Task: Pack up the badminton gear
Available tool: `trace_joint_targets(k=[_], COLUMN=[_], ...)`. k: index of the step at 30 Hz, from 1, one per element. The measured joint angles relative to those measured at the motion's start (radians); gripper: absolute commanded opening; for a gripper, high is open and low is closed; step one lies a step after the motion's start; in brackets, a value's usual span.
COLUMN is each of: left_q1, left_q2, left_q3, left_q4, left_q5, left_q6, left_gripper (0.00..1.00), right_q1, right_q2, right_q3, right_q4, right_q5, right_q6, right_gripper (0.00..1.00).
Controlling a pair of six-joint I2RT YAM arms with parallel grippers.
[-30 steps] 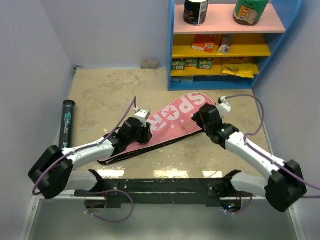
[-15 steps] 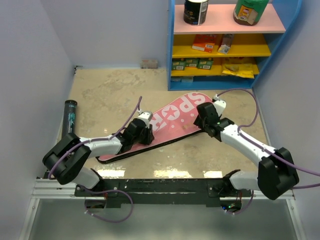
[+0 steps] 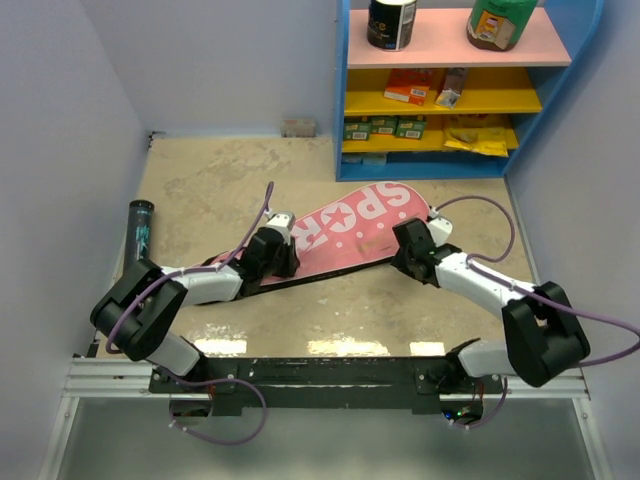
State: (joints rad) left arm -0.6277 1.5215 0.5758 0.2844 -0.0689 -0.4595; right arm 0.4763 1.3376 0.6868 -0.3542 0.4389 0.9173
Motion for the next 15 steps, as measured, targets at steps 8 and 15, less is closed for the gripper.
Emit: trace_joint_targets(k=[8, 15], left_q1=[0.002, 0.004], left_q2=[-0.001, -0.002], left_q3=[-0.022, -0.04], left_q4=[0.028, 0.058], left_q5=[0.025, 0.036], left_q6=[0.008, 0.016], left_gripper=[0.25, 0.24], right_q1=[-0.008, -0.025], right_q2=[0.105, 0.111], right_q3=[0.0, -0.002], right_q4=[0.066, 0.105], right_q5=[-0.015, -0.011], right_q6=[0.045, 0.071], right_gripper=[0.45, 0.45])
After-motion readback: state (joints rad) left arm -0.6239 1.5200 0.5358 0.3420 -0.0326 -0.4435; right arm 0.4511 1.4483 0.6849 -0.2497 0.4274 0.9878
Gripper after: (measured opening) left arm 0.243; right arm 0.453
